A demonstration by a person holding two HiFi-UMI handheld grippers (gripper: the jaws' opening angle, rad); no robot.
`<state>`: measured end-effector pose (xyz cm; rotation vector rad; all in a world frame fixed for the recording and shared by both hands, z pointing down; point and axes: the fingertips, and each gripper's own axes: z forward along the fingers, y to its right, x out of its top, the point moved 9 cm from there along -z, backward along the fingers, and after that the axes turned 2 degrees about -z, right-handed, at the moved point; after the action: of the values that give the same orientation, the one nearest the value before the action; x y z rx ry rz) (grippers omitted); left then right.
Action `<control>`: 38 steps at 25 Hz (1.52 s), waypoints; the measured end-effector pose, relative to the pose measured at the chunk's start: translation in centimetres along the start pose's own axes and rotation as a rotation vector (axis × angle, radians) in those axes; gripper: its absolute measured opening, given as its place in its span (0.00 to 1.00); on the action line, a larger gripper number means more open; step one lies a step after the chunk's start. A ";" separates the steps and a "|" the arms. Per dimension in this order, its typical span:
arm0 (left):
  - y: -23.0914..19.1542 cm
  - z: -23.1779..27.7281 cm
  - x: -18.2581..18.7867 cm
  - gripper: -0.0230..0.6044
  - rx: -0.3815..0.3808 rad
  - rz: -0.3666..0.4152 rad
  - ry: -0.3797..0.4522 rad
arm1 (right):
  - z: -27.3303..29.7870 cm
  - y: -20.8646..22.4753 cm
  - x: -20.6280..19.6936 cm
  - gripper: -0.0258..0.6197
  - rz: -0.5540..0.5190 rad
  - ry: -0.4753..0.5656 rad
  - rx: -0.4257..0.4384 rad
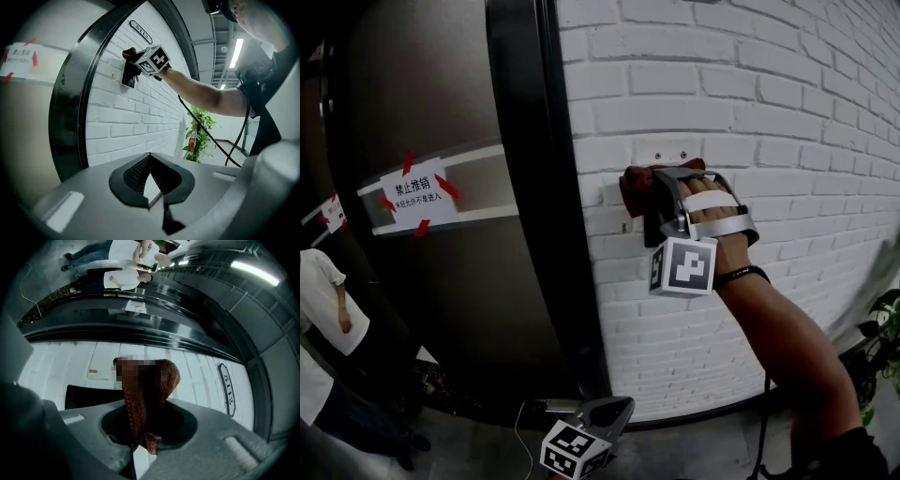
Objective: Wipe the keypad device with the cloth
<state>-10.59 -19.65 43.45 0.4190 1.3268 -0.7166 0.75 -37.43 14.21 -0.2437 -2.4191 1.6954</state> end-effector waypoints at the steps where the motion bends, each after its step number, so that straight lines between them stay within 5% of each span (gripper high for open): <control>1: 0.0 0.0 0.0 0.06 -0.002 -0.001 -0.003 | 0.0 -0.1 0.0 0.13 -0.001 0.000 -0.001; 38: 1.1 -0.1 -0.5 0.06 -0.026 -0.021 -0.025 | -3.4 -8.2 -0.2 0.12 0.013 0.002 0.123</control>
<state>-9.92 -18.71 43.76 0.3740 1.3172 -0.7190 1.54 -37.12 23.07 -0.2432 -2.3060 1.8402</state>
